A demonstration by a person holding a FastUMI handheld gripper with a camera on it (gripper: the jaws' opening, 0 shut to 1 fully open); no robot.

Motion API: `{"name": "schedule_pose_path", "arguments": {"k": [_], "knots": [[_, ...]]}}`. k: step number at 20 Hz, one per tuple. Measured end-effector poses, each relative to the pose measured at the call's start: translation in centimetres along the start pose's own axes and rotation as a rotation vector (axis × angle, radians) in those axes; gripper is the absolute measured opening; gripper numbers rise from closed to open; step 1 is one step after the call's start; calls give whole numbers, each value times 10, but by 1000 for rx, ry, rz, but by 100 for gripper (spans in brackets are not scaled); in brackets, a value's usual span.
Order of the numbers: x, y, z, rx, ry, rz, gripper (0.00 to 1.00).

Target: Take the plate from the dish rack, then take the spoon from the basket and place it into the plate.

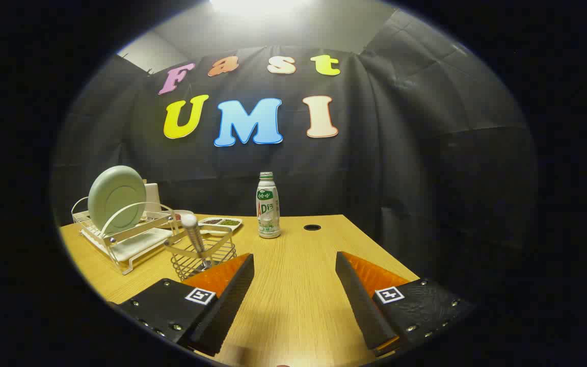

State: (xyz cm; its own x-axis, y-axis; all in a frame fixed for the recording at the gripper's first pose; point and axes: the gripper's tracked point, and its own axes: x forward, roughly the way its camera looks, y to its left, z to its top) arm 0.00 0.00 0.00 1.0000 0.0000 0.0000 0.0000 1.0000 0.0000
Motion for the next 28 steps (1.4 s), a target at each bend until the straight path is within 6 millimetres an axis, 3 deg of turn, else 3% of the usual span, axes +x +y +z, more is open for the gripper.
{"name": "schedule_pose_path", "arguments": {"k": [3,6,8,12,16,19,21,25,28], "knots": [[22,0,10,6,-13,2,98],[23,-7,34,-18,-32,-24,98],[7,-20,59,-55,-46,-85,98],[-49,-35,110,-52,-55,-175,98],[-103,-29,157,-27,-66,-225,98],[-128,-10,186,-30,-68,-241,98],[-134,11,201,-23,-72,-238,98],[-128,71,230,-32,-81,-207,98],[-111,124,241,-7,-70,-191,98]]}}
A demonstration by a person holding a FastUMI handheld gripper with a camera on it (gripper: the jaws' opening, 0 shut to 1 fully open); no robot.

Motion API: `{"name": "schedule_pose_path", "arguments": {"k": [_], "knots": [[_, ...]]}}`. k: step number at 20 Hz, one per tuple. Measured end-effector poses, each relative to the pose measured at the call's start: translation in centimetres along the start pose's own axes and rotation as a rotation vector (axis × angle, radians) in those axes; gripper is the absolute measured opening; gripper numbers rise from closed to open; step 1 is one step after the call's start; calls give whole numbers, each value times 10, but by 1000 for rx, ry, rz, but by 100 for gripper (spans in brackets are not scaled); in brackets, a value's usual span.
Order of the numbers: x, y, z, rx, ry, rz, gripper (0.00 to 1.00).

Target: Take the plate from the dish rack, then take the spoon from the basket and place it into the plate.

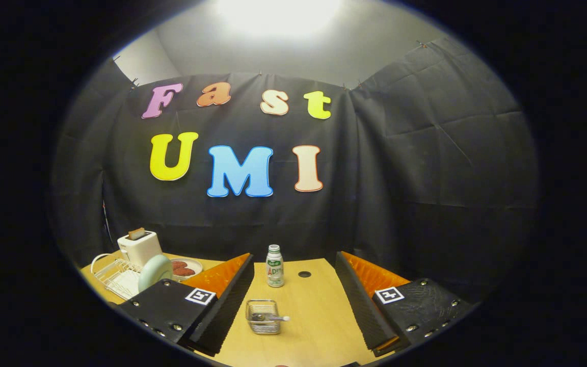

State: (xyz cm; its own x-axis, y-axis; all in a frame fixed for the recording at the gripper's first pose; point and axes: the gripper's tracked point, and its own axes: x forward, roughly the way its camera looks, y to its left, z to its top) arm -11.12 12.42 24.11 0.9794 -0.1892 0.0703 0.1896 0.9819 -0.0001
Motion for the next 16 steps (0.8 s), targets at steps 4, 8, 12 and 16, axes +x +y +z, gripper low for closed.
{"name": "schedule_pose_path", "arguments": {"k": [4,8,12,16], "knots": [[17,82,3,44,23,48,98],[39,154,-11,77,73,101,98],[62,213,-44,121,165,168,98],[87,248,-89,130,281,190,98]]}}
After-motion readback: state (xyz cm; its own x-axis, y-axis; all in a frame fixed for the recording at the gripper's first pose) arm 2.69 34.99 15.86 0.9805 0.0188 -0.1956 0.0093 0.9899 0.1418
